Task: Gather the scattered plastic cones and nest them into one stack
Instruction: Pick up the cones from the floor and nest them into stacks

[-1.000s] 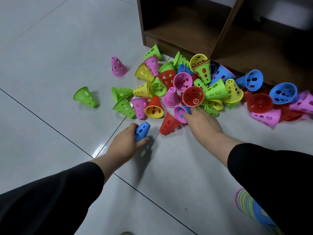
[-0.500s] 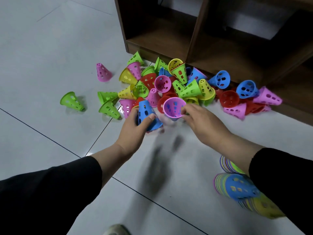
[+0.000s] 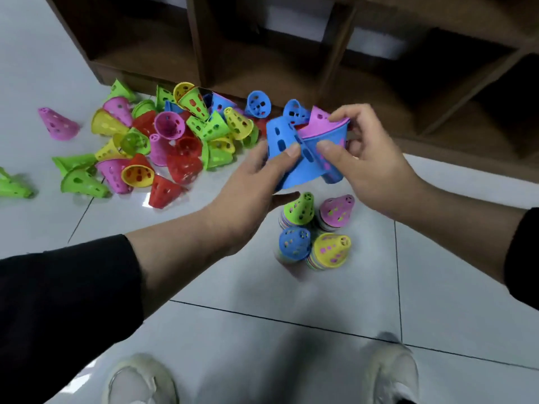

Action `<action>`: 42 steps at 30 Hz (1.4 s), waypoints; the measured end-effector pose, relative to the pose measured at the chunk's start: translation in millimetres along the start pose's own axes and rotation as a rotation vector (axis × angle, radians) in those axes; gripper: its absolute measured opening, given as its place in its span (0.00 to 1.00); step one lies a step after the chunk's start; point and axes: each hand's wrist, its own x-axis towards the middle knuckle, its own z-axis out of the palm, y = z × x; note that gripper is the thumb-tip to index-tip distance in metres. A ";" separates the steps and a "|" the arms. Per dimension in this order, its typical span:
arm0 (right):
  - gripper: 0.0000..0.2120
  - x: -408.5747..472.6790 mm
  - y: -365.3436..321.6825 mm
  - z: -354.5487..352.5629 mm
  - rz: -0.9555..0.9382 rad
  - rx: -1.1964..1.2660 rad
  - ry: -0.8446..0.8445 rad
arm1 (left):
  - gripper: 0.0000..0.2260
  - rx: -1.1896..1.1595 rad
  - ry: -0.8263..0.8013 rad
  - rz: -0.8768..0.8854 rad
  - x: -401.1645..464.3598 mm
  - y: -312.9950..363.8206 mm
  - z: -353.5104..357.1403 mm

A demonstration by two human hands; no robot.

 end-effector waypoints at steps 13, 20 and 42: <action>0.29 -72.5 60.3 -30.3 0.198 -0.987 -0.662 | 0.24 0.999 -0.137 0.104 9.3 -109.5 -6.3; 0.28 -53.4 91.3 -0.6 0.135 -1.040 -0.662 | 0.29 1.100 -0.179 0.082 17.2 -117.8 -33.1; 0.41 180.5 89.5 256.5 -0.190 -1.013 -0.741 | 0.28 1.432 0.431 -0.199 48.7 -114.0 -306.8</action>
